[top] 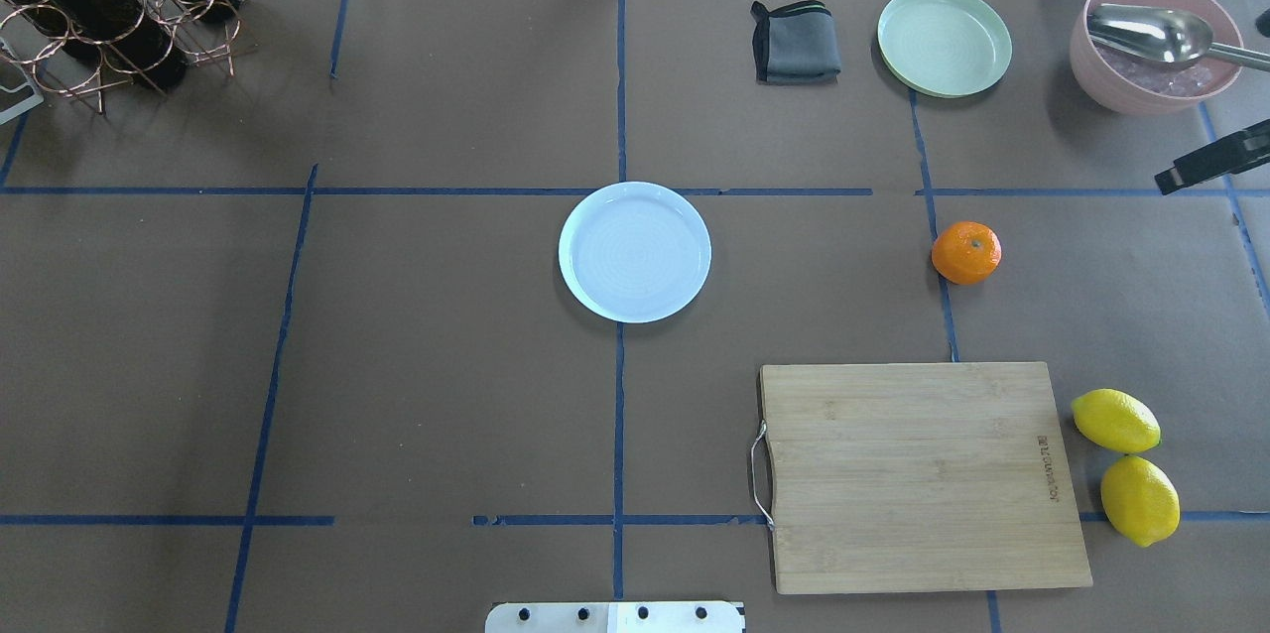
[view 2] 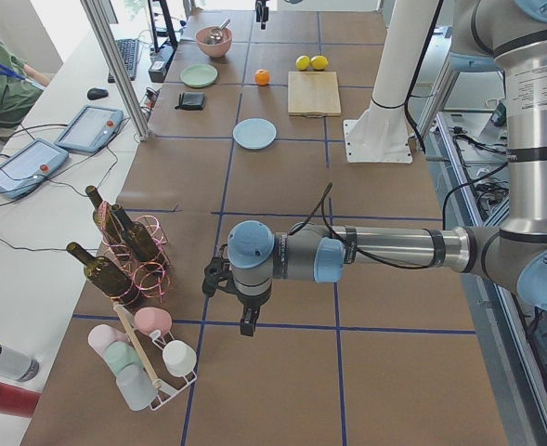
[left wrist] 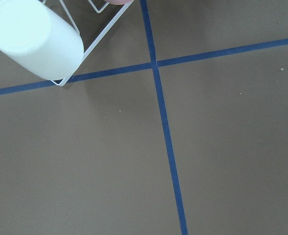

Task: Pick orange to plate
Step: 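Lower the right gripper over the orange and close on it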

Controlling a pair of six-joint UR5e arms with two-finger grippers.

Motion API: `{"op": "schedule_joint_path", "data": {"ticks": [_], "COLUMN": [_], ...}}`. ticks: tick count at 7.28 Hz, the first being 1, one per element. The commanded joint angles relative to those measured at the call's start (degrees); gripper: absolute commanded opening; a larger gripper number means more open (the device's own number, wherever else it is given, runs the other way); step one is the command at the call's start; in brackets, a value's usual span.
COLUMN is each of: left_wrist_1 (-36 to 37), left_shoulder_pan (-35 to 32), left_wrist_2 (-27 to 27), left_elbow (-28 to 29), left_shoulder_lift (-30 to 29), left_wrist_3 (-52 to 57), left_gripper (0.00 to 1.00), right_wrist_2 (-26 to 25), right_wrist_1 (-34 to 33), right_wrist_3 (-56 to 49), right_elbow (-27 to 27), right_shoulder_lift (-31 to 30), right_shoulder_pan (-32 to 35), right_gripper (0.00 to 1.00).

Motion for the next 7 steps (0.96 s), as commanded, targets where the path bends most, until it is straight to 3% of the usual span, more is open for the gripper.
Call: {"op": "schedule_joint_path", "data": {"ticks": [1, 2, 4, 7], "left_wrist_1": [-0.07, -0.16, -0.16, -0.16], "left_shoulder_pan": [-0.12, -0.12, -0.12, -0.12], "left_wrist_2": [-0.2, -0.2, 0.06, 0.06], "left_elbow": [-0.52, -0.43, -0.34, -0.43], "left_shoulder_lift": [0.26, 0.26, 0.26, 0.26], "left_wrist_3": [-0.12, -0.12, -0.03, 0.15], "left_gripper": [1.0, 1.0, 1.0, 1.0], "right_wrist_2": [-6.32, -10.45, -16.18, -18.05], "right_wrist_1": [7.3, 11.52, 13.85, 13.85], "right_wrist_3": [12.66, 17.51, 20.81, 20.72], "right_elbow": [-1.61, -3.1, -7.66, -10.57], "right_shoulder_lift": [2.35, 3.14, 6.47, 7.1], "right_shoulder_pan": [-9.42, -13.73, -18.85, -20.54], "right_gripper": [1.0, 1.0, 1.0, 1.0]}}
